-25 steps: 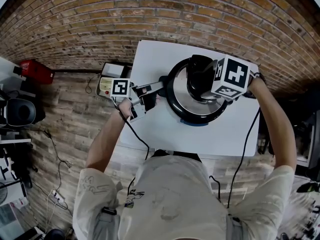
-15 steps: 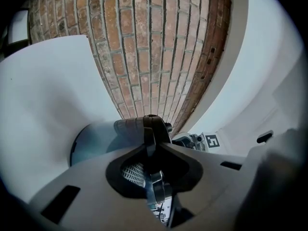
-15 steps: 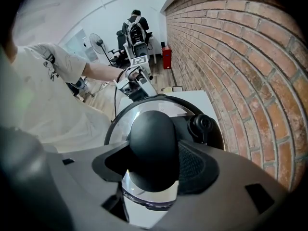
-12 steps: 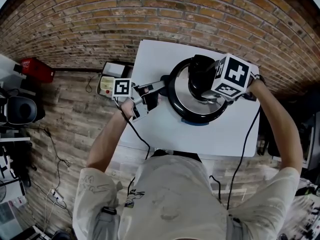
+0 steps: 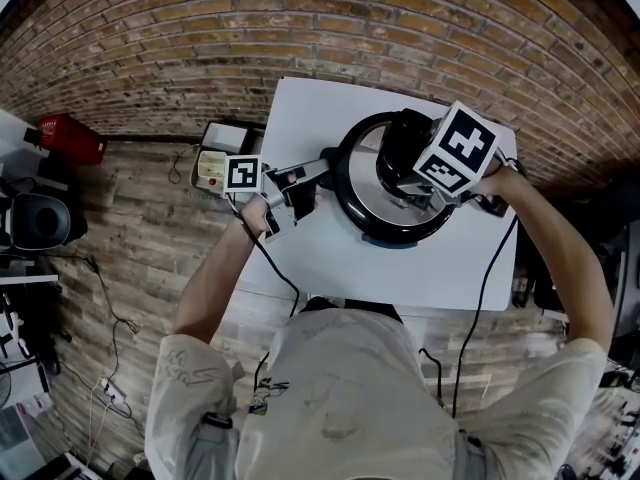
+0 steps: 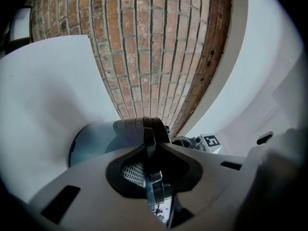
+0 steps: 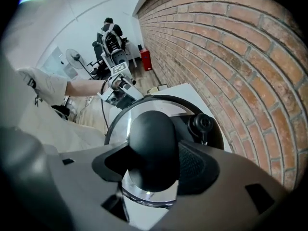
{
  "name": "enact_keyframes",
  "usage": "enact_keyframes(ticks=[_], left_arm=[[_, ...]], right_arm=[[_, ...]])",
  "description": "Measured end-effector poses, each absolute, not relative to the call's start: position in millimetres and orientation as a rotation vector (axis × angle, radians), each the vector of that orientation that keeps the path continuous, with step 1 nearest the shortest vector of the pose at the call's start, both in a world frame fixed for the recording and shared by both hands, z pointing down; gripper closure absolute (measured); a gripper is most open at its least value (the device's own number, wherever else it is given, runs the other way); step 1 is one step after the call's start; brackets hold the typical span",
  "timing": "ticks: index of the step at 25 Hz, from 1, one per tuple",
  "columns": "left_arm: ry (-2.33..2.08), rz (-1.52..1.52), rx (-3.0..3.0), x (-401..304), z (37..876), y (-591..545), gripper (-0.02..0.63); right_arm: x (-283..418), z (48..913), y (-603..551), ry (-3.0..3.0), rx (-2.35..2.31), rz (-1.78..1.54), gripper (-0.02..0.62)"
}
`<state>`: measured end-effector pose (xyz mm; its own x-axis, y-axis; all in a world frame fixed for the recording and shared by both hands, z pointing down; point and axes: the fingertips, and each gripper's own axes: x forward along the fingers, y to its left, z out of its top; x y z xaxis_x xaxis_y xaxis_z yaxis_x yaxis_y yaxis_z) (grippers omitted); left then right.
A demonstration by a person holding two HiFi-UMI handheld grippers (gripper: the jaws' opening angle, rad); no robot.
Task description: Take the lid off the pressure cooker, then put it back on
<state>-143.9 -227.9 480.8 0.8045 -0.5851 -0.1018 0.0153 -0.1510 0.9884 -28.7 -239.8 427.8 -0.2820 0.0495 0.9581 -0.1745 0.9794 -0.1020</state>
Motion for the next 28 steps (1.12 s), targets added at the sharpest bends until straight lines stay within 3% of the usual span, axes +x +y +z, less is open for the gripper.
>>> enact_keyframes(ticks=[10,28], left_arm=[[-0.463,-0.571,1.643,-144.8,482.7,-229.0,0.533],[-0.447,-0.572,1.641,-145.1,482.4,-230.1,0.532]], right_arm=[[-26.7,427.7,-241.9,-1.853,0.405,0.431,0.299],[-26.8,427.6,-239.0,-1.843,0.359,0.398,0.304]])
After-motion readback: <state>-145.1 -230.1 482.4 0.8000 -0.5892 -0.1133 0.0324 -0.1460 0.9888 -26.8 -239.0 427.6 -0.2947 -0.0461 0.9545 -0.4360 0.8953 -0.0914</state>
